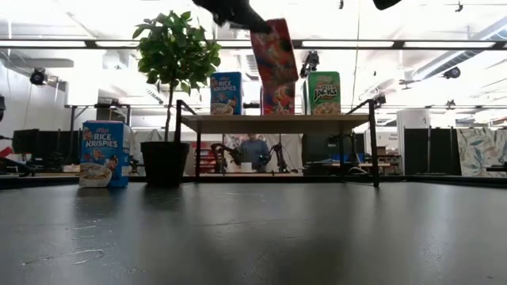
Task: Stack cereal on shelf
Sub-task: Put the red cereal box aligned with the other red cereal boxes on the shelf
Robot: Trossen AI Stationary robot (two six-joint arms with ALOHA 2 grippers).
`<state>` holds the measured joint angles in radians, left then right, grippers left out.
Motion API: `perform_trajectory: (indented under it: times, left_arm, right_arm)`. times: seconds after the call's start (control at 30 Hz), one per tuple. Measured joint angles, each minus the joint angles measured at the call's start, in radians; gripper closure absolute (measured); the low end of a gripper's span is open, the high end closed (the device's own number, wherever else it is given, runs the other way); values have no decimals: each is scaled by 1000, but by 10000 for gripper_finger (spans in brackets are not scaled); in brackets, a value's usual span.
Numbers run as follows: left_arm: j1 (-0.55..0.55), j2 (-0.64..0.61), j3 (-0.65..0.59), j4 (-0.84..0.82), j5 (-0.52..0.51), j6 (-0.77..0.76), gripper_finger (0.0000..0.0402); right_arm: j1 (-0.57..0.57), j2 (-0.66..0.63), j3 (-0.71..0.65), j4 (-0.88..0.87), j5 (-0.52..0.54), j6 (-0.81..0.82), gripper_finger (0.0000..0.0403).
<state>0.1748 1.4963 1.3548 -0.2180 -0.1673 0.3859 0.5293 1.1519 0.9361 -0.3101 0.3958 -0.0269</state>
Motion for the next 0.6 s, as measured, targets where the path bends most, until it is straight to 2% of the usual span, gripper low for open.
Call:
perform_trajectory:
  times: [0.17, 0.6]
  left_arm:
    - [92, 47, 16, -13, 109, -41, 258]
    - [117, 138, 68, -1, 117, -7, 258]
  right_arm:
    - [0, 0, -1, -1, 0, -5, 394]
    - [0, 0, -2, -4, 50, -4, 394]
